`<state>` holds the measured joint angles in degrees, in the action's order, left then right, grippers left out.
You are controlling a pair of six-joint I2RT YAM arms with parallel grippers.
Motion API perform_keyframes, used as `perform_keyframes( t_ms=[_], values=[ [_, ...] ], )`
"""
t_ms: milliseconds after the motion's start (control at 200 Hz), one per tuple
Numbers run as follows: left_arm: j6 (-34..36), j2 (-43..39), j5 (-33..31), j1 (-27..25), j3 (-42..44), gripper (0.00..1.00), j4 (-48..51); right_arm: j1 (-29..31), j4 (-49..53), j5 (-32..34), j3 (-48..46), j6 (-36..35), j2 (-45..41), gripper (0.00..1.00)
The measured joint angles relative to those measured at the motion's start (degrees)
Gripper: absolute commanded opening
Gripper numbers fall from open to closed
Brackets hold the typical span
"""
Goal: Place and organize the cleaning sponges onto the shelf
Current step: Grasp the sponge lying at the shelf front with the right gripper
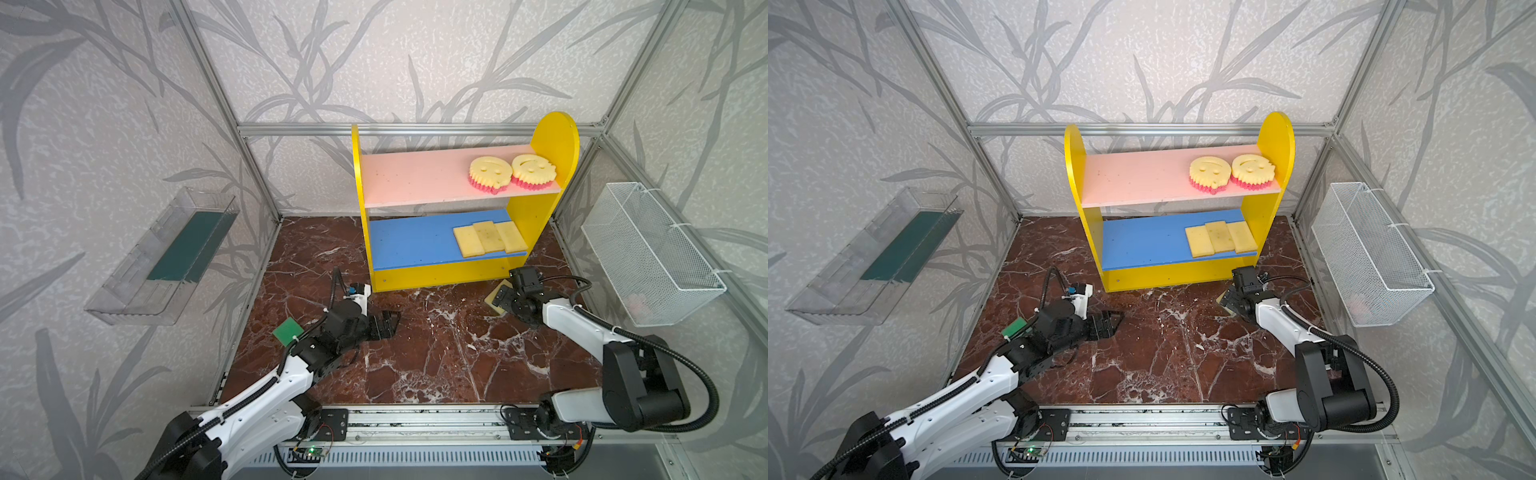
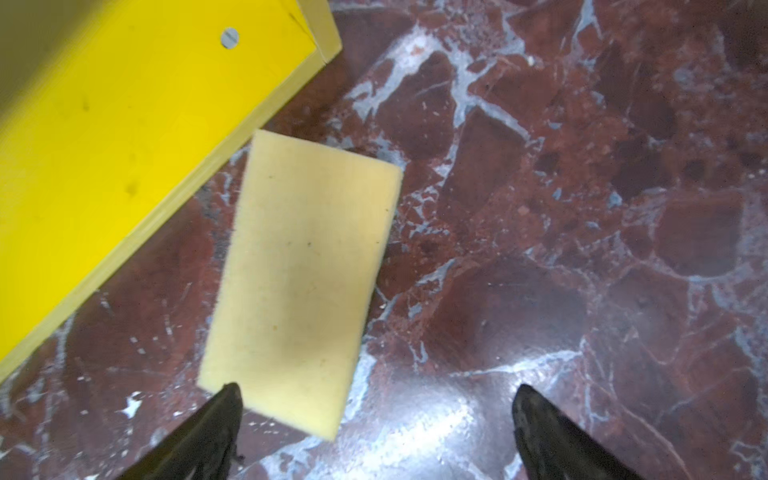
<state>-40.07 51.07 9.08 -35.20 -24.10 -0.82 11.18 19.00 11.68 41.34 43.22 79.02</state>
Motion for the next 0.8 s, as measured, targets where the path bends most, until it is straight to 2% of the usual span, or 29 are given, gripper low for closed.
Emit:
perform_keyframes(
  t_ms=[200,520,800],
  values=[
    [0.00,-0.15,-0.02,0.00,0.00,0.99,0.02,2.56,-0.83,-0.33,2.03,1.42,3.21,0.99],
    [0.02,-0.26,-0.04,0.00,0.15,0.99,0.07,2.71,-2.16,0.09,3.96,4.46,10.80,0.99],
    [0.04,-0.26,-0.04,0.00,0.28,0.99,0.04,3.30,-2.54,0.81,6.08,4.48,12.33,1.00]
  ],
)
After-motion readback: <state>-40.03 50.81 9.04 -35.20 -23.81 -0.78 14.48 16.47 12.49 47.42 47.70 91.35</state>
